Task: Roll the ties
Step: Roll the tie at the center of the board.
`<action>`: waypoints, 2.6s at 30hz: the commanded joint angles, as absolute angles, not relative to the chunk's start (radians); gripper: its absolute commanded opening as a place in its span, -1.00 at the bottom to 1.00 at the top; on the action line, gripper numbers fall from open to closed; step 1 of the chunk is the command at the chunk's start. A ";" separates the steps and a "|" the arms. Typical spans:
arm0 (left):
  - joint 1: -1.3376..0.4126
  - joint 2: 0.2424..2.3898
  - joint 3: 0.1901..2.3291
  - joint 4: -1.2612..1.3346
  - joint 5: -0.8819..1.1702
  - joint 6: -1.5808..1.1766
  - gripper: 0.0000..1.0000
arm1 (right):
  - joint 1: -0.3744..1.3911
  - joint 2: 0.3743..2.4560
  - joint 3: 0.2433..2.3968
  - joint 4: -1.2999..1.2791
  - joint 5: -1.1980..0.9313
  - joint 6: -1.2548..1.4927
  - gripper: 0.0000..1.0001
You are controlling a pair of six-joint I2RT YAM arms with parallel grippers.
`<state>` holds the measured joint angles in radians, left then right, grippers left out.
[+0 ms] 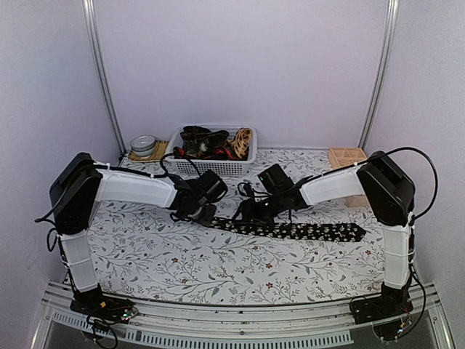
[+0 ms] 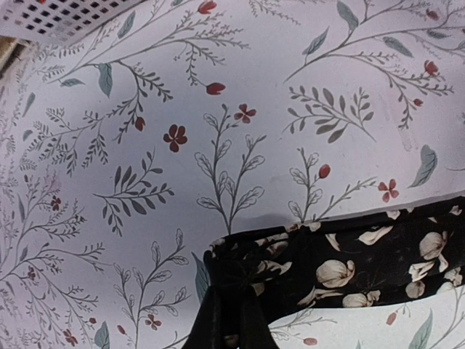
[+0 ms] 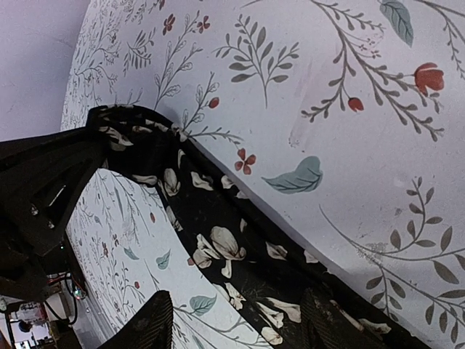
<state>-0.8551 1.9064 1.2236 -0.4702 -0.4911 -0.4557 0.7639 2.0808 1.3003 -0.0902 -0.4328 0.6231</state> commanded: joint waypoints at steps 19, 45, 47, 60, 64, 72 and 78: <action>-0.954 1.982 1.389 -0.662 -0.758 -0.309 -1.00 | 0.714 2.046 1.219 -0.049 -0.492 0.671 0.21; -1.103 2.223 1.612 -0.826 -0.891 -0.238 -1.00 | 0.669 2.052 1.151 0.165 -0.705 0.849 0.21; -1.105 2.230 1.621 -0.816 -0.876 -0.237 -1.00 | 0.666 2.054 1.150 0.171 -0.709 0.855 0.21; -1.108 2.277 1.646 -0.789 -0.767 -0.266 -1.00 | 0.652 2.065 1.137 0.214 -0.739 0.889 0.21; -1.101 2.264 1.638 -0.759 -0.724 -0.275 -0.94 | 0.652 2.066 1.136 0.219 -0.741 0.895 0.21; -1.074 2.221 1.594 -0.684 -0.628 -0.288 -0.80 | 0.651 2.059 1.140 0.221 -0.741 0.899 0.21; -1.046 2.176 1.533 -0.602 -0.544 -0.307 -0.64 | 0.651 2.059 1.139 0.224 -0.741 0.902 0.21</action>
